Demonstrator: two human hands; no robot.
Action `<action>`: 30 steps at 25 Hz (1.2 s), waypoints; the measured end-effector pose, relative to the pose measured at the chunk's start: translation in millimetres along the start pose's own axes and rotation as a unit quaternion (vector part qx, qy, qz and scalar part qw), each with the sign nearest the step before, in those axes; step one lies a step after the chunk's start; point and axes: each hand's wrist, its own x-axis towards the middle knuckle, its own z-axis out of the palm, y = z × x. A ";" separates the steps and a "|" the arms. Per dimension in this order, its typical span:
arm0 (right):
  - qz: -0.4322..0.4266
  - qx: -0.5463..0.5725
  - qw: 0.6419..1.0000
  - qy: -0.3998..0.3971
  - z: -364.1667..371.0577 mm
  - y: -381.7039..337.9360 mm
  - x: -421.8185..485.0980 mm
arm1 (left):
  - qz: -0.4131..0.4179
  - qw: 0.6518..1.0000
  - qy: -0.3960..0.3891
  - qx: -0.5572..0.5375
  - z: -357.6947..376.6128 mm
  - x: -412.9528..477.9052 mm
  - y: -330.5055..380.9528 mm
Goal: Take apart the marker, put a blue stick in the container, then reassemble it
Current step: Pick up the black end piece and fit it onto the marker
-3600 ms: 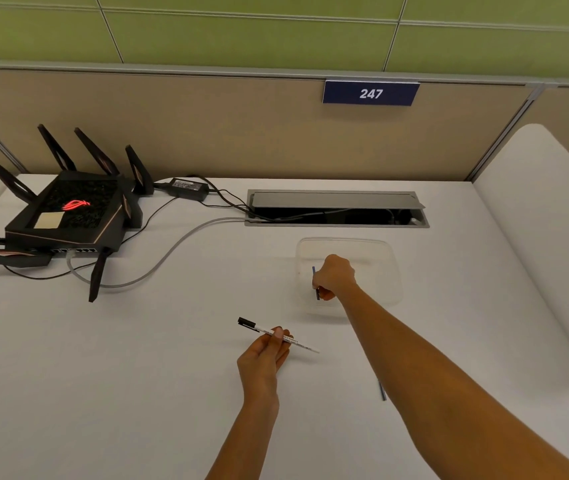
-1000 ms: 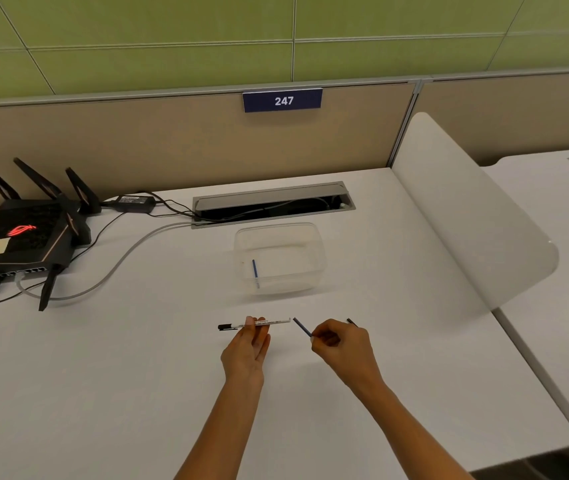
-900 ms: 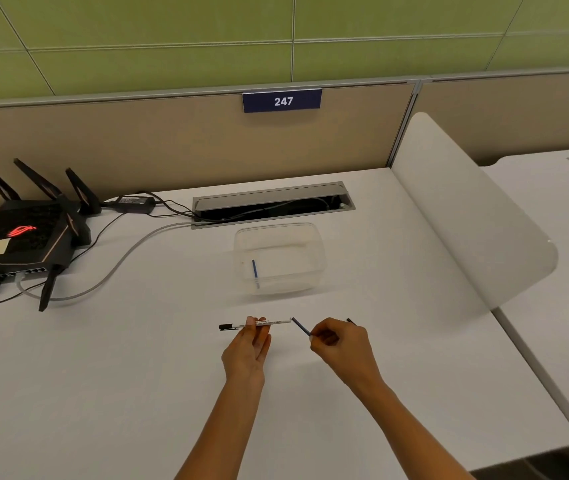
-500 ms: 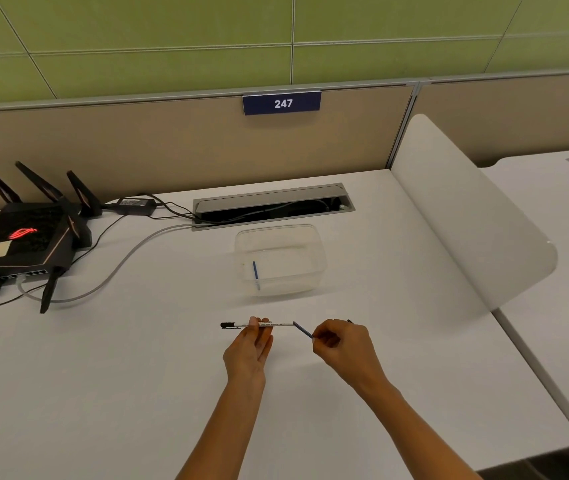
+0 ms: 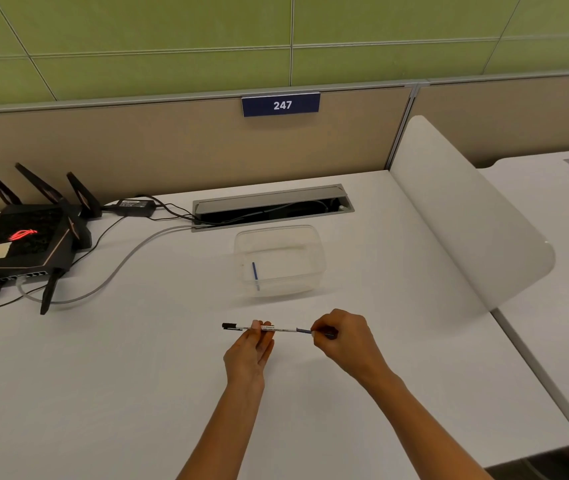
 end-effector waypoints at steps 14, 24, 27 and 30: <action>0.040 0.135 0.984 0.111 -2.9 5.3 6.4 | -0.052 0.997 -0.010 -0.053 -0.9 -3.5 -8.7; 0.239 0.061 0.958 0.148 -22.6 95.5 18.6 | -0.061 0.996 -0.017 -0.069 -5.5 -1.2 -8.5; 0.254 0.001 0.960 0.119 -13.2 108.0 18.7 | -0.059 0.996 -0.014 -0.067 -5.0 -0.1 -8.8; 0.247 -0.036 0.964 0.090 -2.2 113.4 18.9 | -0.061 0.996 -0.016 -0.065 -4.0 0.3 -8.8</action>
